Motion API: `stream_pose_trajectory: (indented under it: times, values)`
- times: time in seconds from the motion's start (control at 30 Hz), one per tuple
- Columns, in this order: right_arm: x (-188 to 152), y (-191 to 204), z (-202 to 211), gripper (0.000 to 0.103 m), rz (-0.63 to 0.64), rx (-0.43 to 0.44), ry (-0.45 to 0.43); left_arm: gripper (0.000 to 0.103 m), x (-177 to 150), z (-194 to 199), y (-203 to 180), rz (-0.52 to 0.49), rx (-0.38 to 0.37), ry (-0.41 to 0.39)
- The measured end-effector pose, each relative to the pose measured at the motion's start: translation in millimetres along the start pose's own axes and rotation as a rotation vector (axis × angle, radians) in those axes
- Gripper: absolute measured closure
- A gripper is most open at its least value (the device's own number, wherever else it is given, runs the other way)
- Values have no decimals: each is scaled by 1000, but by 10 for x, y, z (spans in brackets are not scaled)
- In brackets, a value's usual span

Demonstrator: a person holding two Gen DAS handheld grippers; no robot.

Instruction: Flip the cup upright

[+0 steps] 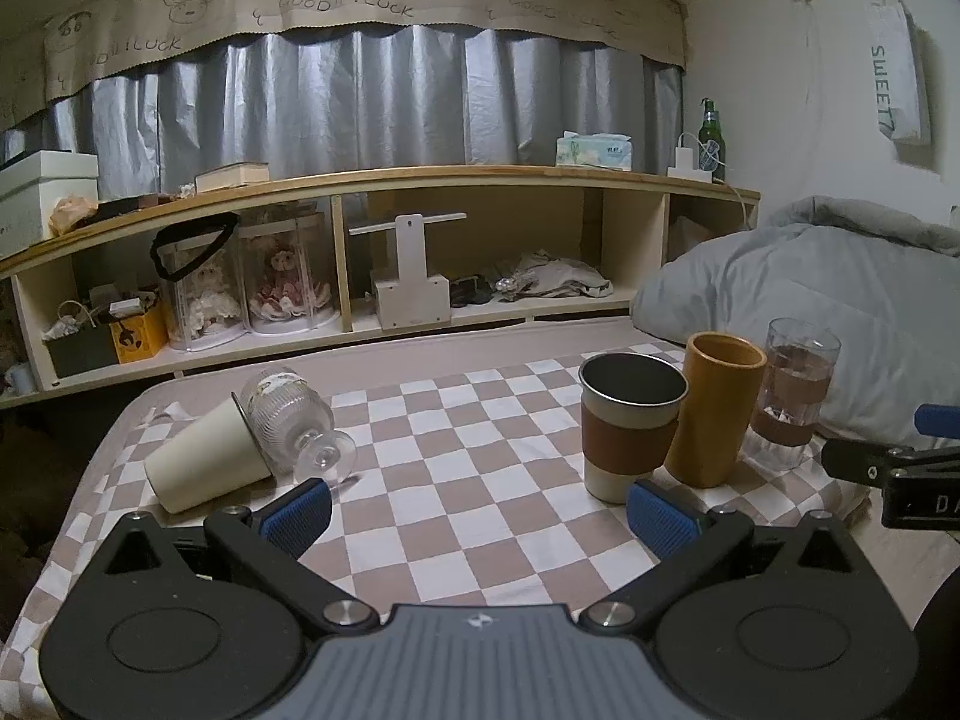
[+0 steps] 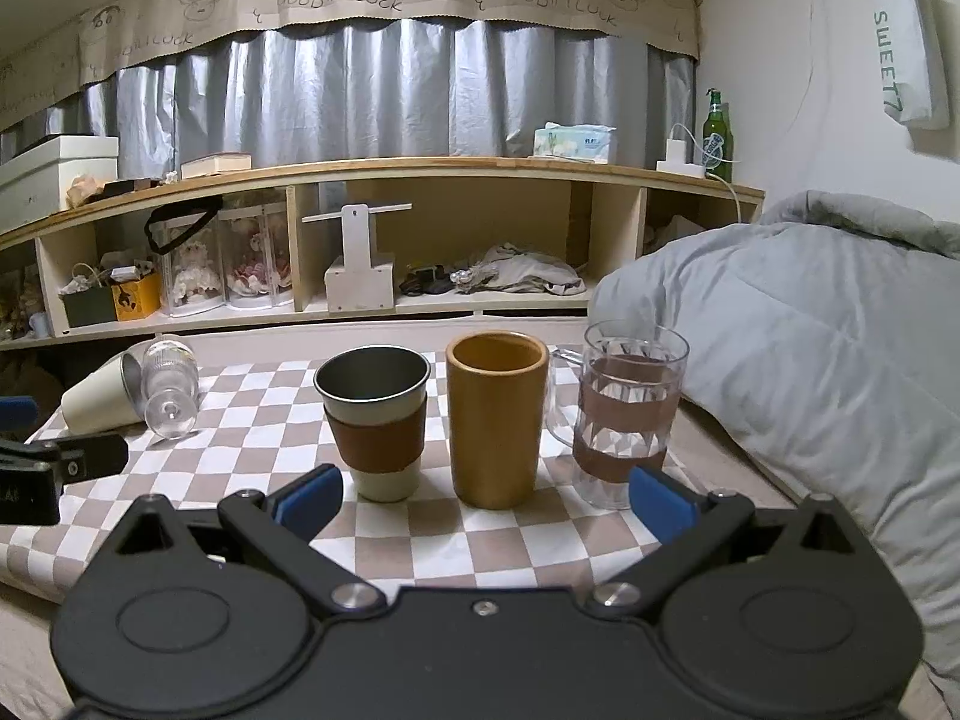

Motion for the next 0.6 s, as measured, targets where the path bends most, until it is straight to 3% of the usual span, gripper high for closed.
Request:
stream_pose_trajectory:
  times: [0.6]
  values:
    - [0,0,2,0,5,-4,-3,0,-7,4,41,14,-6,5]
Point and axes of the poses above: each gripper's, at about its wrist camera, not at the fingertips, and z roughly against the way its jaws point, y to its left, x to its top, the point moved 1 cm from there along -z, roughly the way its jaws point, and after that the axes turned 13 degrees about -x, right-handed, at the moved point
